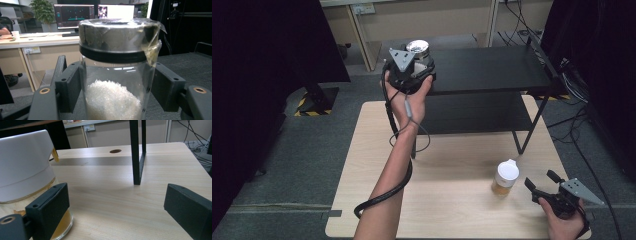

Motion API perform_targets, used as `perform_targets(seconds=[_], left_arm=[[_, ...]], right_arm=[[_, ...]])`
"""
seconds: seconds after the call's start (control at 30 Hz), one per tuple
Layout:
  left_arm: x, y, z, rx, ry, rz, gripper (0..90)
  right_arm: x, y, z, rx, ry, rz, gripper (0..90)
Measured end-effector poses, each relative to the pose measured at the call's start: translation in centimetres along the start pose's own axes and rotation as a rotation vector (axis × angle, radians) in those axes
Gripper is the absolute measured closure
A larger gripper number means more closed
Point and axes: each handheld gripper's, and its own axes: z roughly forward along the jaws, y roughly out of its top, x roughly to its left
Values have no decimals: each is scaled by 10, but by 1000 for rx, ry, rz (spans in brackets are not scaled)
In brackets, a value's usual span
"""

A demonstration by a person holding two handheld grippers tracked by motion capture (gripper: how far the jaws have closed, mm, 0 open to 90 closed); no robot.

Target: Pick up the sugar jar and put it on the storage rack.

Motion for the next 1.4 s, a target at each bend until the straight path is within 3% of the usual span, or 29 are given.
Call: perform_targets(seconds=[0.3, 0.5, 0.6, 0.8, 1.4], left_arm=[[2, -2, -1, -12, -9, -8, 301], [-2, -7, -5, -47, -7, 13, 94], [-2, -11, -10, -65, -11, 14, 52], [1, -18, -19, -106, -50, 45, 27], [-1, -50, -49, -168, -68, 87, 25]], right_arm=[[0, 0, 0, -1, 1, -1, 62], [0, 0, 0, 1, 1, -3, 62], [0, 0, 0, -1, 1, -2, 62], [0, 0, 0, -1, 0, -2, 62], [1, 0, 0, -2, -1, -4, 62]])
